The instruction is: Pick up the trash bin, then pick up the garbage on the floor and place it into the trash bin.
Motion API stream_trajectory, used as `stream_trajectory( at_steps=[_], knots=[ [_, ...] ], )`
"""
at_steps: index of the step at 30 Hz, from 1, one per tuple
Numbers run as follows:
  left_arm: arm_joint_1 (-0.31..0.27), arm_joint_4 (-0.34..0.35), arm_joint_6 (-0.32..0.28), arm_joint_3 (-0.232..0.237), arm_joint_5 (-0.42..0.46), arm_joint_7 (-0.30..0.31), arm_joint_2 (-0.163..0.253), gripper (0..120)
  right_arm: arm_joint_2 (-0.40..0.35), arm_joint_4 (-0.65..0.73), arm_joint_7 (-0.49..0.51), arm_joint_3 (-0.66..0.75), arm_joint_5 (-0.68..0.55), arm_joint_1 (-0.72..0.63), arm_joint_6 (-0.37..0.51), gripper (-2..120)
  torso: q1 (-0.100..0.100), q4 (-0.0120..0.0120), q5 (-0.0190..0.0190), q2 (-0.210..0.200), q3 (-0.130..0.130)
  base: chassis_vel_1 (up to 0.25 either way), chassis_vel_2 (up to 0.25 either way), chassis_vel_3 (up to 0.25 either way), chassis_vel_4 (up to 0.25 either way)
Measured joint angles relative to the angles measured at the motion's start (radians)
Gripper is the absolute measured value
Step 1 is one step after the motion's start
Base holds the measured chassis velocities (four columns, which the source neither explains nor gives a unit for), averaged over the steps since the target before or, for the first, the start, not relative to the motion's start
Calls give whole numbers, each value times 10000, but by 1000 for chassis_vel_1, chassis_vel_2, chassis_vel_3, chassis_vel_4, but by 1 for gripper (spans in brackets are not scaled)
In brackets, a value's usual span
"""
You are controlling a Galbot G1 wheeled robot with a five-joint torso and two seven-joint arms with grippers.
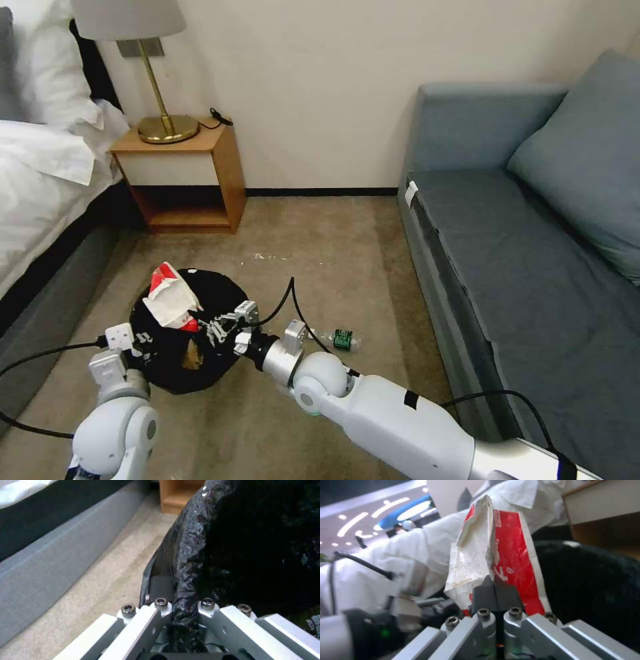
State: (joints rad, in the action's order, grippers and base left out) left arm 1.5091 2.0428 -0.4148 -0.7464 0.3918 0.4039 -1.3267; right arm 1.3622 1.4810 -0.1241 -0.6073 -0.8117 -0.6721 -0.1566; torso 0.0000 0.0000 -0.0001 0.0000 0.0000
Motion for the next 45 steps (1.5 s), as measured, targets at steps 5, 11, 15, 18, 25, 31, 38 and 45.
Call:
stream_trajectory(
  at_steps=[5,11,15,18,25,31,38,45],
  knots=[
    [42,95,33,-7,15,-48,-8,3,163,-144,448,-41,209,-84,105,0,0,1,1,0,0,0,0,0,0],
    [45,127,67,-6,21,-98,-20,3,338,-142,785,86,513,-187,335,13,0,0,0,0,0,0,0,0,0],
    [47,141,80,-4,21,-133,-26,3,300,-107,833,182,752,-252,388,28,0,0,0,0,0,0,0,0,0],
    [51,141,94,-10,21,-147,-26,3,294,-84,832,289,921,-281,399,35,0,0,1,0,0,0,0,0,0],
    [62,93,185,-41,22,-167,-11,3,-21,238,1275,1145,2462,-406,385,64,0,1,2,0,-1,0,0,0,0],
    [41,-35,211,-100,46,-177,46,3,-813,776,2193,2086,4295,-1142,388,83,0,1,3,0,0,0,0,0,0],
    [38,-117,261,-134,46,-186,96,3,-1888,2003,1561,4521,5605,-3080,-192,100,0,0,5,0,-1,0,0,0,0],
    [88,-232,425,-170,42,-184,173,3,-1915,3191,1923,6917,6197,-5441,-235,100,0,-1,3,1,-1,0,0,0,0]
  ],
)
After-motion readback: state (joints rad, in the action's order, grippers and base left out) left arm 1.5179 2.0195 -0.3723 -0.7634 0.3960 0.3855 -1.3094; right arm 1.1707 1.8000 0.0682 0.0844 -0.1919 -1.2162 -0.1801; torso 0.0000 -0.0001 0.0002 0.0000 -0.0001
